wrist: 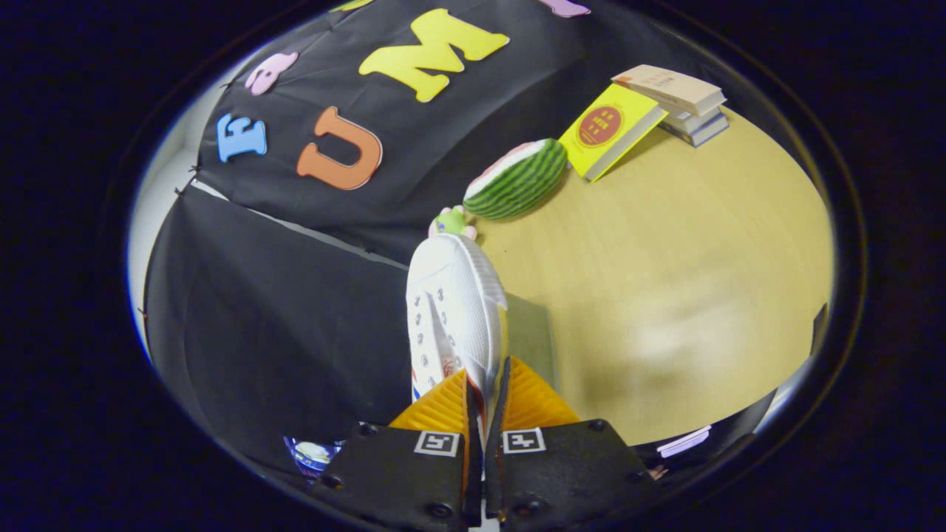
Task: Open the storage box then place both shoes into the box .Put the left shoe in first, then the right shoe, with the right side of both shoes facing outward in a uniform manner.
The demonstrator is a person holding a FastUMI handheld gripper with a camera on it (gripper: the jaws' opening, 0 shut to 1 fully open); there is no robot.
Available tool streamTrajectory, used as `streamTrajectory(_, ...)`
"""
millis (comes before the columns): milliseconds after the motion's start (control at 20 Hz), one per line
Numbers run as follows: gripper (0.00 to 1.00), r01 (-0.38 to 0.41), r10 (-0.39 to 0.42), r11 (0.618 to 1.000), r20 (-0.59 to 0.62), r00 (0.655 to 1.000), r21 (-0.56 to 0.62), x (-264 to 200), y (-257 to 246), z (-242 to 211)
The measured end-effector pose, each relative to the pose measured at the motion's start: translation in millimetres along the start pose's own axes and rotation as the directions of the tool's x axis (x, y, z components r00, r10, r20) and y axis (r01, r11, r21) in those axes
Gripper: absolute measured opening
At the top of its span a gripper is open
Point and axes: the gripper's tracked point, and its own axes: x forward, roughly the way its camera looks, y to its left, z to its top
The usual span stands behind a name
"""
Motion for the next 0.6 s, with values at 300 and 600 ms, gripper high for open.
streamTrajectory(300, 0.08, 0.106, -0.107, 0.994, -0.032, 0.994, -0.022, 66.1, 38.7, -29.8)
streamTrajectory(600, 0.08, 0.225, -0.225, 0.974, -0.022, 0.974, 0.003, 99.3, 18.1, -34.0)
